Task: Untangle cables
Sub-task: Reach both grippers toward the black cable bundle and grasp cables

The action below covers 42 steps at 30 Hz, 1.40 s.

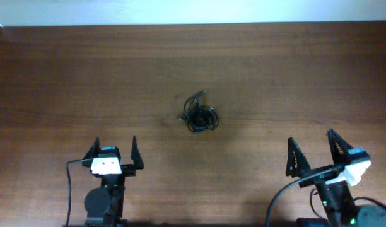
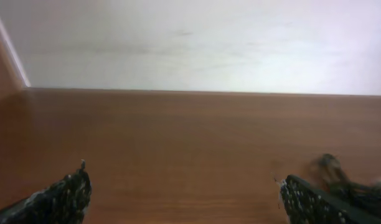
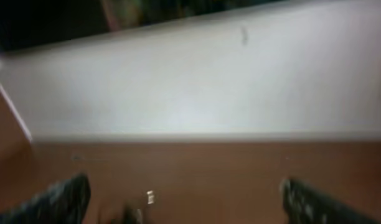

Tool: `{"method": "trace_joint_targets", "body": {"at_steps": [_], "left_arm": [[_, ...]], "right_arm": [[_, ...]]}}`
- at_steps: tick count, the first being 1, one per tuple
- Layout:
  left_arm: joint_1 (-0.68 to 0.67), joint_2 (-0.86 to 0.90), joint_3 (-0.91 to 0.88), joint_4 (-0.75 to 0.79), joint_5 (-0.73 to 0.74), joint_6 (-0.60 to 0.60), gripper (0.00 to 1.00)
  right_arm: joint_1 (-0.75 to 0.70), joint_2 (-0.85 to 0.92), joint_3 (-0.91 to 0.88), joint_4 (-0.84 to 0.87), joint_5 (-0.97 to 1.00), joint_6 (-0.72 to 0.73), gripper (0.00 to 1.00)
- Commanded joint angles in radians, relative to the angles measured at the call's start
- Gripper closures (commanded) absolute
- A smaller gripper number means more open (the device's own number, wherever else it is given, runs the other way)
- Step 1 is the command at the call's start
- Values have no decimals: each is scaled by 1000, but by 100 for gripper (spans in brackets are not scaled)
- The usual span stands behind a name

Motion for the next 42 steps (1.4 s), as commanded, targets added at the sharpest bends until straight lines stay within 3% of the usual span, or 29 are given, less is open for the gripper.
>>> {"method": "trace_joint_targets", "body": {"at_steps": [1, 3, 6, 10, 14, 15, 16, 18, 23, 29, 33, 35, 36, 38, 42], "left_arm": [[3, -6, 0, 204, 375, 14, 1], [3, 8, 59, 272, 426, -32, 1], [3, 173, 320, 35, 432, 10, 1], [3, 777, 927, -503, 584, 135, 1], [2, 1163, 1167, -642, 930, 123, 1], [0, 1268, 1174, -622, 994, 116, 1], [-8, 1339, 1174, -628, 943, 77, 1], [-56, 1472, 1174, -677, 658, -14, 1], [-223, 1592, 1180, -663, 201, -129, 1], [-284, 1608, 1180, -438, 226, -129, 1], [-284, 1729, 1180, -403, 237, -152, 0], [-284, 1784, 1180, -391, 305, -152, 16], [-284, 1798, 1180, -386, 311, -151, 16], [-284, 1841, 1180, -373, 311, -151, 39], [-284, 1878, 1180, -368, 311, -152, 55]], "right_arm": [[-4, 143, 100, -140, 6, -59, 2], [-4, 229, 102, -139, -104, -59, 2], [-4, 353, 120, -111, -206, -51, 2], [-4, 552, 222, -121, -440, -51, 2], [-3, 651, 229, -112, -868, -51, 2], [-3, 682, 229, -97, -912, -51, 2], [-3, 709, 229, -85, -904, -47, 2], [0, 756, 229, -97, -827, 33, 2], [100, 783, 303, -360, -143, 171, 2], [149, 801, 341, -372, -206, 167, 2], [151, 801, 341, -365, -222, 168, 2], [151, 801, 341, -363, -221, 167, 2], [151, 801, 341, -358, -221, 168, 2], [151, 801, 341, -353, -221, 168, 2], [151, 801, 341, -352, -221, 168, 2]]}}
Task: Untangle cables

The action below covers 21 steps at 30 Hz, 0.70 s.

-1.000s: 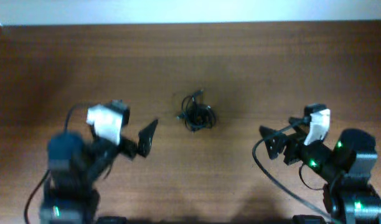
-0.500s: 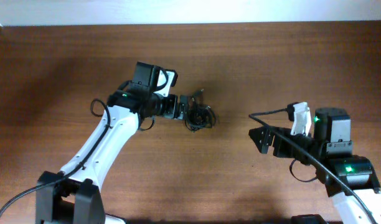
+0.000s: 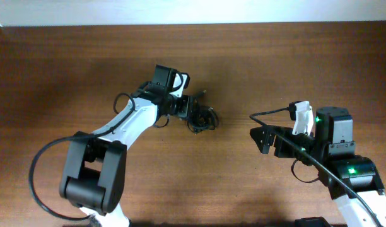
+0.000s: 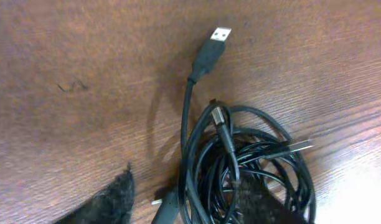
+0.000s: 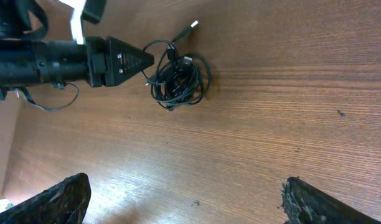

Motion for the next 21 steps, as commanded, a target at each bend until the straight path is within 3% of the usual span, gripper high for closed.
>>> {"method": "trace_joint_targets", "body": {"at_steps": [1, 3, 4, 5, 11, 15, 21], "left_arm": [[-1, 34, 7, 7, 15, -2, 59], [-1, 34, 7, 6, 16, -12, 87], [-1, 34, 8, 11, 20, -34, 97], [-1, 34, 8, 24, 58, -49, 100], [-1, -58, 109, 32, 599, -48, 100], [-1, -216, 122, 32, 695, -49, 100], [-1, -393, 122, 33, 683, -50, 100]], "right_arm": [[8, 2, 21, 5, 0, -2, 2], [8, 2, 21, 5, 1, -2, 2], [8, 2, 21, 8, 1, -2, 2], [8, 2, 21, 11, 1, -2, 2], [8, 118, 21, 31, 0, 83, 2], [8, 276, 21, 154, -124, 129, 2], [14, 486, 21, 389, -333, 199, 2]]}}
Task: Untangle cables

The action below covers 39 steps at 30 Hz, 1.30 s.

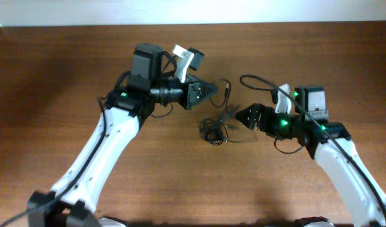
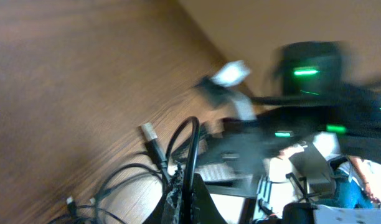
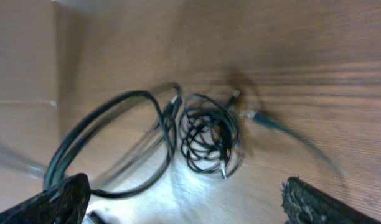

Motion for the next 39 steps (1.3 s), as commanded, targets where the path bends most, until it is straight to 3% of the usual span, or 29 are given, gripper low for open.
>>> {"method": "trace_joint_targets", "body": {"at_steps": [1, 5, 7, 10, 13, 16, 18, 20, 22, 26, 30, 33, 35, 37, 39], "left_arm": [[-2, -66, 24, 3, 22, -15, 100], [2, -69, 24, 51, 24, -118, 100], [19, -83, 24, 122, 29, -225, 100], [68, -129, 24, 189, 41, -245, 100], [129, -156, 24, 121, -24, -245, 100], [133, -155, 24, -27, -179, -245, 100], [133, -156, 24, -33, -187, -245, 100], [133, -155, 24, -29, -188, -245, 100], [133, -156, 24, 44, -174, -264, 100], [133, -158, 24, 273, -159, -541, 100], [133, -158, 24, 300, -157, -561, 100], [133, -158, 24, 311, -158, -592, 100], [135, -158, 24, 356, -156, -749, 100], [147, -158, 24, 557, -113, -856, 100], [147, -158, 24, 727, -69, -871, 100]], "right_arm": [[19, 77, 17, 97, -169, 38, 2], [76, 137, 17, 113, -57, 38, 2], [104, 167, 17, 55, 167, 39, 2], [107, 190, 17, -21, 335, 39, 2], [107, 190, 17, -31, 301, 38, 2], [107, 190, 17, -10, 221, 36, 2], [107, 190, 17, 19, 163, 28, 2], [109, 190, 17, 37, 121, -84, 2], [109, 190, 17, 30, 102, -95, 2], [109, 190, 17, 70, -158, -256, 2], [110, 190, 17, 146, -323, -255, 2], [113, 190, 17, 158, -229, -254, 2], [142, 192, 14, 137, -56, -251, 1], [193, 207, 13, 129, 0, -251, 3], [235, 225, 13, 139, 34, -249, 25]]}}
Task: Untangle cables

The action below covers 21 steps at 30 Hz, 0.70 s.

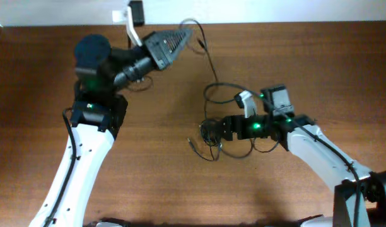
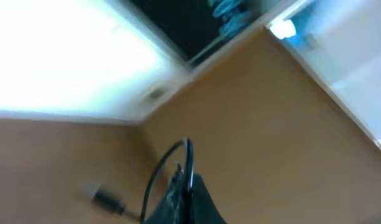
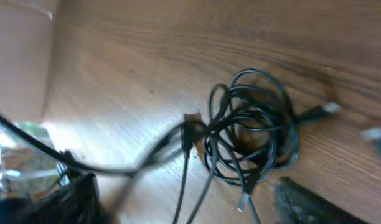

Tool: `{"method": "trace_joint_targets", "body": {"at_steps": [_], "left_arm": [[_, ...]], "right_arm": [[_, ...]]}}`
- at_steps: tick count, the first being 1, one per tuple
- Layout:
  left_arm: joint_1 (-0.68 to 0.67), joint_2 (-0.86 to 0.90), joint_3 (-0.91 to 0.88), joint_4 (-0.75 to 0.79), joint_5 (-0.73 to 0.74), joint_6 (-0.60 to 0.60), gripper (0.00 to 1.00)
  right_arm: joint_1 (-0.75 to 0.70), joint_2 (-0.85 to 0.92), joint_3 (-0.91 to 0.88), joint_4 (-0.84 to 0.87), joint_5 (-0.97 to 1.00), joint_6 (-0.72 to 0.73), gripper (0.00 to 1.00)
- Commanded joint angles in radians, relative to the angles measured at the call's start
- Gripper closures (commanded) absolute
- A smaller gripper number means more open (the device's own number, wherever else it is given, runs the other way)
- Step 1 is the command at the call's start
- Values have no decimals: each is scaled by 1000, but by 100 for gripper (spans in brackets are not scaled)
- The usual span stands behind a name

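A tangle of black cables point(image 1: 210, 133) lies mid-table and also shows in the right wrist view point(image 3: 259, 134). One black cable point(image 1: 209, 63) rises out of it in a long curve to my left gripper point(image 1: 187, 34), which is raised high near the table's far edge and shut on that cable point(image 2: 185, 180). Its USB plug point(image 2: 106, 199) hangs beside the fingers. My right gripper point(image 1: 223, 129) sits low at the tangle's right side, open point(image 3: 184, 183), with loose strands running between its fingers. A free plug end point(image 1: 192, 144) lies left of the tangle.
The brown wooden table point(image 1: 306, 63) ends at a white wall point(image 1: 275, 9) along the far side. The right arm's own black lead loops next to its wrist, close to the tangle.
My left gripper, still shut on the cable, has gone from just above the tangle to high at the far edge, drawing the cable out long. My right gripper now sits closer to the tangle.
Both grippers stood open at the near edge with the tangle alone mid-table. Then the left gripper was at the tangle's left side and the right arm reached in. Then the left was shut on a cable, lifting it. Now that cable stretches far from the tangle.
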Motion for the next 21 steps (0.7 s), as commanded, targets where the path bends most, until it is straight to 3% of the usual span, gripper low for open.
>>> {"method": "trace_joint_targets", "body": {"at_steps": [1, 3, 5, 7, 11, 14, 15, 16, 18, 19, 21], "left_arm": [[9, -10, 17, 140, 77, -108, 100], [23, -10, 17, 106, 83, -108, 100], [70, -10, 17, 46, 93, -100, 100], [150, -10, 17, -156, 45, 16, 100], [217, -9, 17, -728, -318, 181, 100], [216, -7, 17, -892, -614, 278, 100], [216, -7, 17, -952, -778, 278, 98], [216, -7, 17, -980, -816, 278, 96], [214, -7, 17, -1024, -770, 278, 84], [208, -7, 17, -1045, -739, 281, 70], [172, 6, 17, -1059, -739, 418, 7]], "right_arm": [[51, 31, 7, -2, 155, 31, 43], [37, 32, 7, -50, 332, 172, 81], [7, 32, 7, -93, 394, 229, 93], [-47, 32, 7, -126, 402, 257, 94], [-55, 32, 7, -124, 368, 257, 91], [-56, 32, 7, -120, 370, 289, 96], [-55, 32, 7, -117, 369, 320, 96], [-55, 32, 7, -116, 368, 328, 96], [-55, 32, 7, -114, 367, 328, 96], [-55, 32, 7, -113, 359, 328, 96], [-55, 32, 7, -113, 338, 328, 96]]}}
